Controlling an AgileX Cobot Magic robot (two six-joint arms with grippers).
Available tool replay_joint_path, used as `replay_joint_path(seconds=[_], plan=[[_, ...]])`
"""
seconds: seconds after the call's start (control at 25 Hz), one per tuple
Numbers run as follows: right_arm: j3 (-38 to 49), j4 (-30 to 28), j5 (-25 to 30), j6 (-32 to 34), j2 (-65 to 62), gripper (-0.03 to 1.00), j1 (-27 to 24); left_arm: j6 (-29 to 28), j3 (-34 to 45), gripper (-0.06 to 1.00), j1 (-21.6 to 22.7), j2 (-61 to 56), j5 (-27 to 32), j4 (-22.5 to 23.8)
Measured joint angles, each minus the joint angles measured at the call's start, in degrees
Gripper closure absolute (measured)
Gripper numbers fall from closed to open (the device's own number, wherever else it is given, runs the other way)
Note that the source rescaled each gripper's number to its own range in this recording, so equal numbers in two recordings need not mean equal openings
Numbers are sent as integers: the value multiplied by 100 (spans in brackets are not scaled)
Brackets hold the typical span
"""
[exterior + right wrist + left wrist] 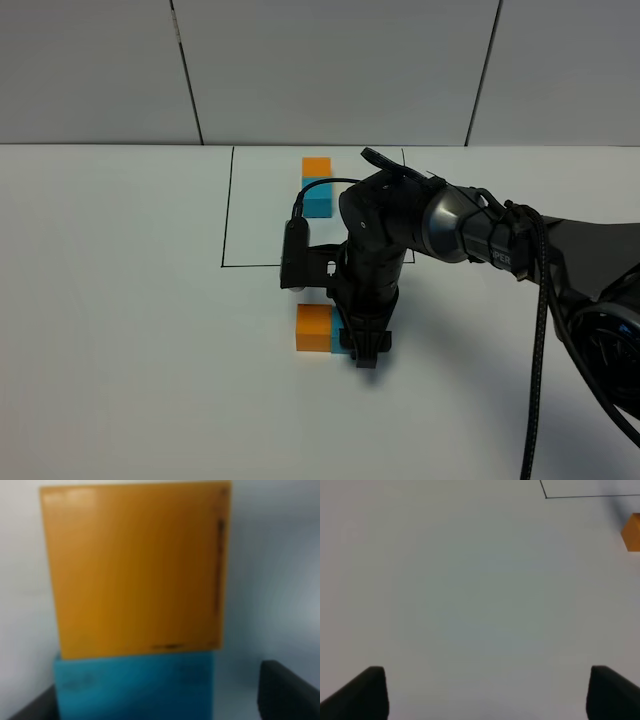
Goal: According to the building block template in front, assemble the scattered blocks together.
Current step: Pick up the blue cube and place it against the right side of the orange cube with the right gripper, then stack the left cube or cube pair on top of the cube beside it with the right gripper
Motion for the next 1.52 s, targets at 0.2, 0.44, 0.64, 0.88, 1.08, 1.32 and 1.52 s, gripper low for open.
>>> replay_joint_path(seconds=[0.2,0.44,0.64,0.88,1.08,1.32,1.52], plan=[[0,-29,-39,6,-84,1,0,0,0,10,0,0,0,0],[81,139,51,220,-213,0,5,0,0,10,0,0,0,0],[123,465,576,481,-736,-1,16,0,0,10,0,0,0,0],[123,564,629,1008,-1559,-1,-5,0,0,10,0,0,0,0],[123,619,513,2233,-2117,-1,-256,0,0,10,0,0,0,0],[123,600,719,3397,-2567,1,-697,0,0,10,0,0,0,0],[123,533,964,3767,-2991,2,-919,0,0,10,0,0,0,0]])
